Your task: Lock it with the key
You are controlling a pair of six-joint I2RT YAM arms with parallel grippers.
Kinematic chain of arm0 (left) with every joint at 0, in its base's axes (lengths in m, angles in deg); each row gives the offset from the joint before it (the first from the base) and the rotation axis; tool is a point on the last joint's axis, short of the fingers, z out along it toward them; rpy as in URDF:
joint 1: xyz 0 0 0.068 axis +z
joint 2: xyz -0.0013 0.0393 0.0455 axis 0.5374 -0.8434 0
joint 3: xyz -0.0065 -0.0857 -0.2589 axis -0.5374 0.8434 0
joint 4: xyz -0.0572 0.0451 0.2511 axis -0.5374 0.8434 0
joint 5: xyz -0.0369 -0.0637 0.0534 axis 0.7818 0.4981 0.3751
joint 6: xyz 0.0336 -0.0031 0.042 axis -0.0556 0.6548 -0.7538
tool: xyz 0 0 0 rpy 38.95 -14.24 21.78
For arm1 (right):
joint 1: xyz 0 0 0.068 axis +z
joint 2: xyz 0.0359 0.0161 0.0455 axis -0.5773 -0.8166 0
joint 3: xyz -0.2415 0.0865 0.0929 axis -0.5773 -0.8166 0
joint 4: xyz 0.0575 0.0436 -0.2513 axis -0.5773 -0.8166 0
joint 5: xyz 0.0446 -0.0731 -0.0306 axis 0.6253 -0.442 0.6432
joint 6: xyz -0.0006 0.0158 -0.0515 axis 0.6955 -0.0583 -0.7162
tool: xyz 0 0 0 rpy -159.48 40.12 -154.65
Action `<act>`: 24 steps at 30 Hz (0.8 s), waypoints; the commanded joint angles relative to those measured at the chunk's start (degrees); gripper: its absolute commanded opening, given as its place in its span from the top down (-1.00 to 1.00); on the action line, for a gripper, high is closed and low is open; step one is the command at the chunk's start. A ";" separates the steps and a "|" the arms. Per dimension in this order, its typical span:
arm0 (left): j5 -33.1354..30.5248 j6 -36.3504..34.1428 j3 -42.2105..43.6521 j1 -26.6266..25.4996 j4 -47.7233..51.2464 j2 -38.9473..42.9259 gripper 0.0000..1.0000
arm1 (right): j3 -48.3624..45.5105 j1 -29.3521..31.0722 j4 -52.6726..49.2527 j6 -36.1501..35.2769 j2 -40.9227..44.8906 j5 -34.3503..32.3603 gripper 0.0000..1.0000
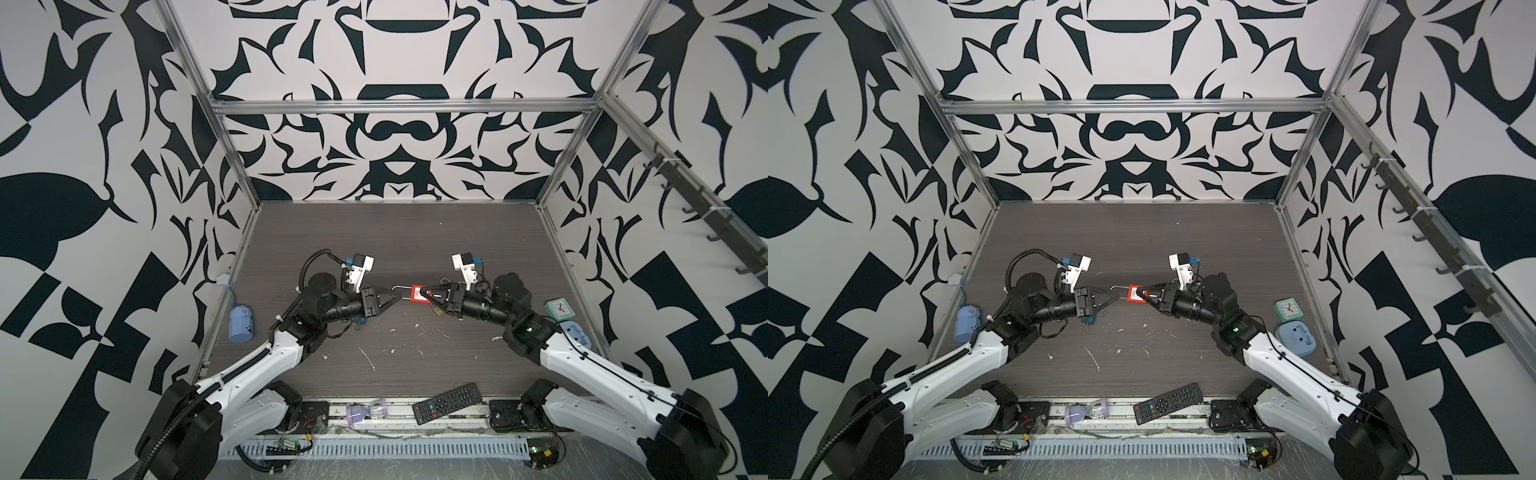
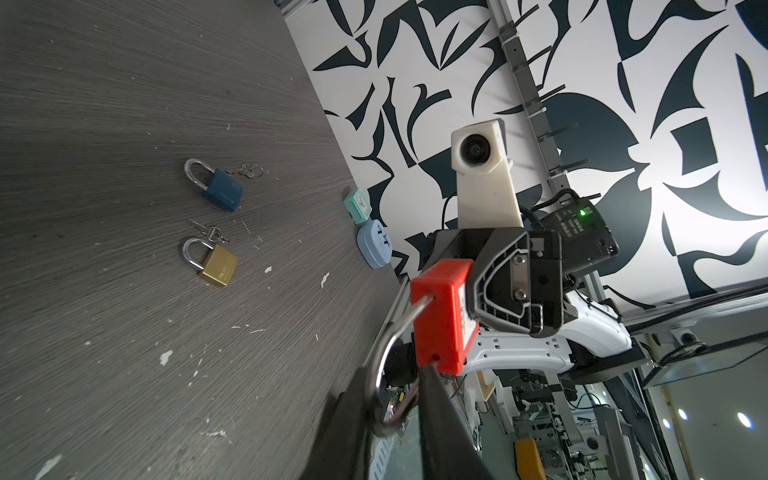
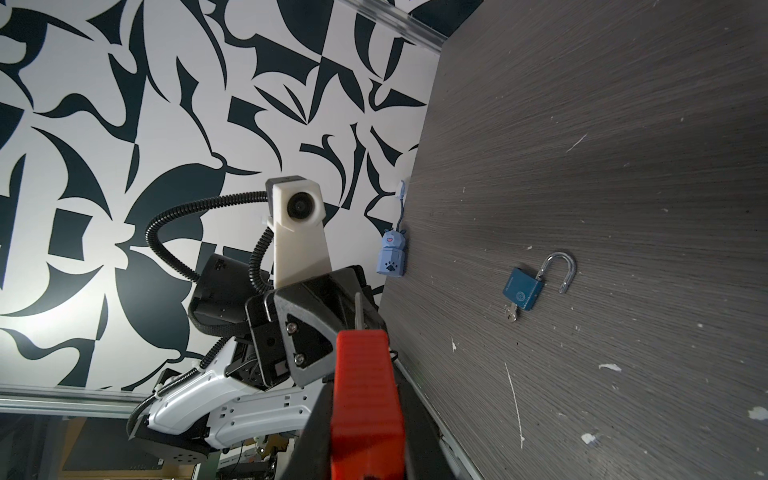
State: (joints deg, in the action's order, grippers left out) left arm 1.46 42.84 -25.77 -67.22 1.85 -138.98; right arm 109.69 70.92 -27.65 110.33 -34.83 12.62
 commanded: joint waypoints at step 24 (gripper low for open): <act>5.55 4.69 -0.99 -2.75 -10.14 -2.55 1.00 | 4.80 4.72 14.46 -1.24 -12.36 0.20 1.00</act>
State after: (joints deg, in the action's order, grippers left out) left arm -0.22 49.20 -26.01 -65.91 -0.38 -140.40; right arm 110.57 72.05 -17.69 107.82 -43.16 12.73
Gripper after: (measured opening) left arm 0.121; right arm 0.228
